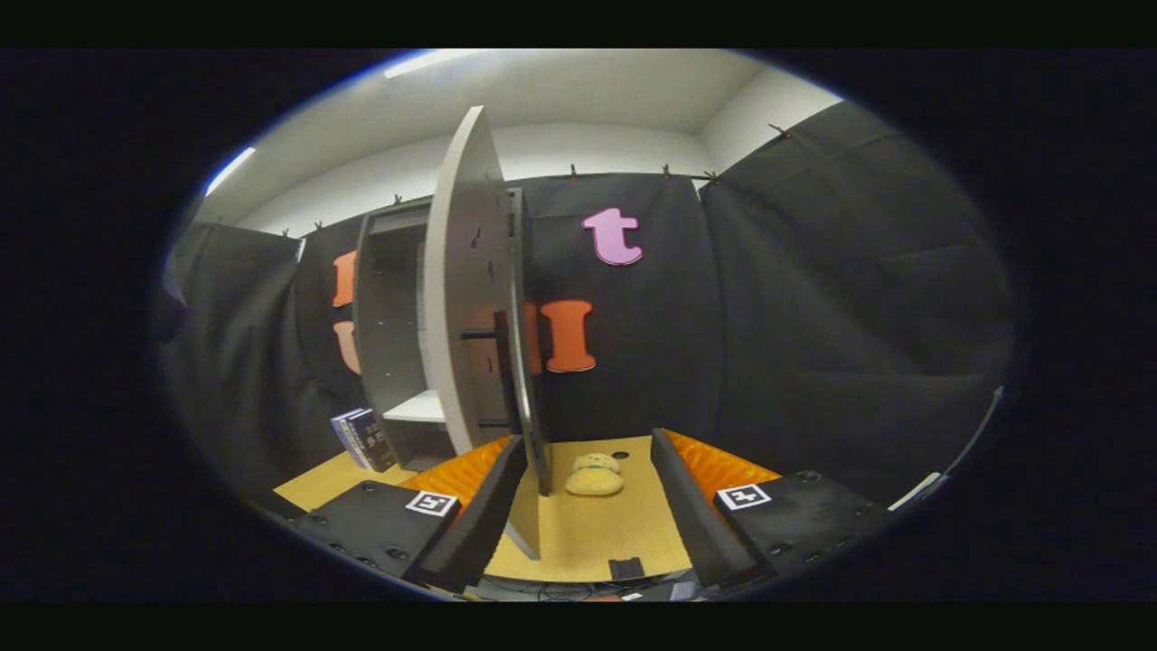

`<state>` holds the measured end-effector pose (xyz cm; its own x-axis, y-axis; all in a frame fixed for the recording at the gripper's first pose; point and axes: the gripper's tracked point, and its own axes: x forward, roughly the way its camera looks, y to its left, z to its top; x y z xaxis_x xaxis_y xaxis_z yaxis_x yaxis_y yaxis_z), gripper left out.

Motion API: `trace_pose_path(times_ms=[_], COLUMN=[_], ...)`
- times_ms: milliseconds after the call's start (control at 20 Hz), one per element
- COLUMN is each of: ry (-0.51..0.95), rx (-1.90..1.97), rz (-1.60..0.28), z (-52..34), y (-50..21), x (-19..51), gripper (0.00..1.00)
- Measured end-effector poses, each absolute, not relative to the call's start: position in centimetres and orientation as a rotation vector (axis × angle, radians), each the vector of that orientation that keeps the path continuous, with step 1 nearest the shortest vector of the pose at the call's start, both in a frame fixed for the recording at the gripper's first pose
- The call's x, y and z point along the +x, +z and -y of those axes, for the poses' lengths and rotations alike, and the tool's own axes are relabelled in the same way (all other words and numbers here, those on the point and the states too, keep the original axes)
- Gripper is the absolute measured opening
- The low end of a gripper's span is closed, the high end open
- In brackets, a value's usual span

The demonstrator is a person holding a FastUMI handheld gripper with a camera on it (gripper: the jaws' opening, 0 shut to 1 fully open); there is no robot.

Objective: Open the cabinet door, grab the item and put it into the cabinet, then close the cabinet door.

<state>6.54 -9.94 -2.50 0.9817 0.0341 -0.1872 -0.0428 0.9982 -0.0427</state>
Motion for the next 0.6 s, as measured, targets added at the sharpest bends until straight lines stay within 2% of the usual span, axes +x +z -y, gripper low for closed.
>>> trace_pose_path(times_ms=[600], ry=[0.004], rx=[-0.039], rz=[-0.172], z=[9.8], y=[-1.6], x=[13.7], gripper=[0.89])
